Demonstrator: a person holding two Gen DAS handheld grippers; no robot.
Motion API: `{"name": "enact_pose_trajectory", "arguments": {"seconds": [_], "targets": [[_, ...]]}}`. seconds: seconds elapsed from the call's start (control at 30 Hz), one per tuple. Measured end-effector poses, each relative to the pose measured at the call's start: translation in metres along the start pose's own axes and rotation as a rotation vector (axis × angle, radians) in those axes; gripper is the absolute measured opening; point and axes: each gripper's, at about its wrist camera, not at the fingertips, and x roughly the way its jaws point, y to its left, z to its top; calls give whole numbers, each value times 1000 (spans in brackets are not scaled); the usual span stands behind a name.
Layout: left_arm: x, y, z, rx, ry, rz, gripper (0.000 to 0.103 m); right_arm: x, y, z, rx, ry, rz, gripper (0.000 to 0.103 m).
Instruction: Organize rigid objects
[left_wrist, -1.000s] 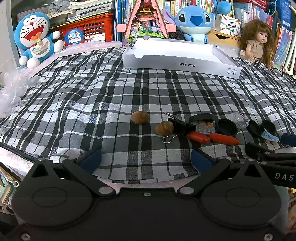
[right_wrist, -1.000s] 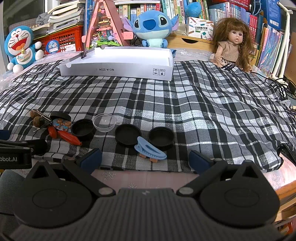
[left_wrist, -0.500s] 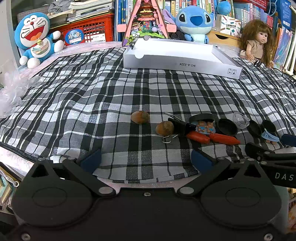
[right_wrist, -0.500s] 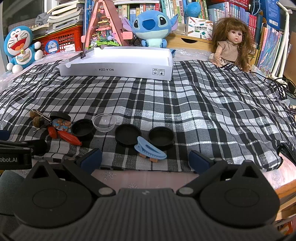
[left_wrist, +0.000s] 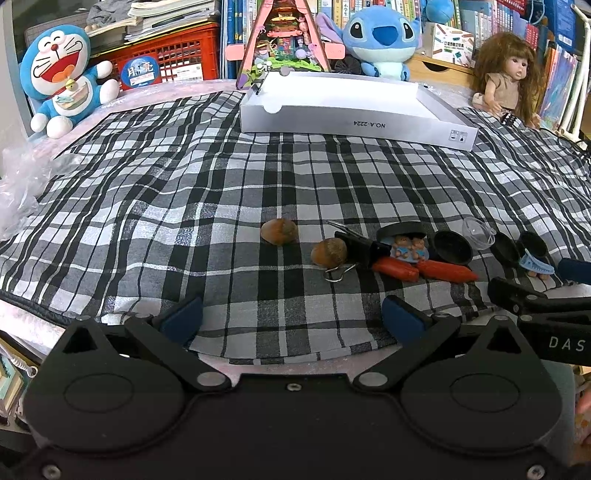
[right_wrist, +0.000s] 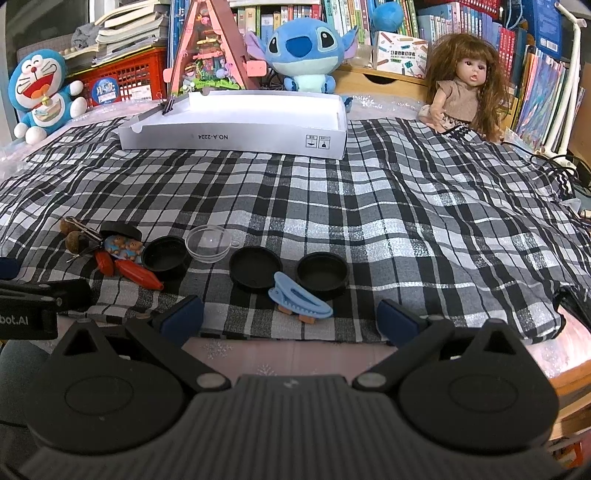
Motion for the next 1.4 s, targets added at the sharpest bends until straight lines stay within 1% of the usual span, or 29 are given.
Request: {"name": "enact_pose_trajectory", "arguments": {"seconds": [0.2,0.33,0.4,0.43,0.47,0.5,0.53,0.57,0.6,0.63,0.67,0.77,0.83,0.9,0.93,1.0,1.07,1.2,1.4], "targets": [[1,-5,-1,1,-6,9,103,-1,0,-2,6,-9,-2,103],[0,-1,-1,-4,-16,-13,103,-1,0,0,6,-10,2,103],[-2,3,0,-21,-20,-30,100,-2,-1,-2,13,-24,6,103],[-3,6,0,-31,-25,-38,96,-3,-2,-3,17,-36,8,103],[-5,8,0,-37,-33,-42,89,-5,-2,-4,21,-48,10,103],[-6,10,1,-38,-39,-42,85,-6,-2,-4,23,-58,13,103],[-8,11,1,-35,-45,-41,77,-8,-3,-5,25,-71,17,103],[-9,12,2,-30,-55,-42,69,-9,-3,-6,25,-79,20,102],[-11,13,2,-26,-64,-50,64,-11,-4,-6,25,-88,23,99],[-12,13,1,-26,-70,-62,56,-13,-4,-7,24,-98,26,97],[-13,14,1,-28,-75,-78,50,-14,-4,-7,25,-106,28,95],[-17,14,2,-34,-95,-125,41,-18,-5,-8,36,-129,39,89],[-20,12,1,-30,-108,-147,37,-20,-5,-9,47,-136,48,84],[-22,10,0,-31,-113,-167,30,-20,-6,-9,61,-136,55,77],[-22,10,0,-37,-110,-177,25,-20,-7,-9,73,-138,59,75],[-21,10,-1,-52,-100,-202,23,-20,-7,-9,95,-140,63,61],[-21,10,-2,-55,-97,-219,20,-20,-7,-8,115,-140,63,57],[-20,8,-2,-47,-98,-227,18,-17,-6,-8,127,-128,68,53],[-18,3,0,-34,-107,-240,18,-13,-4,-7,136,-123,77,52]]}}
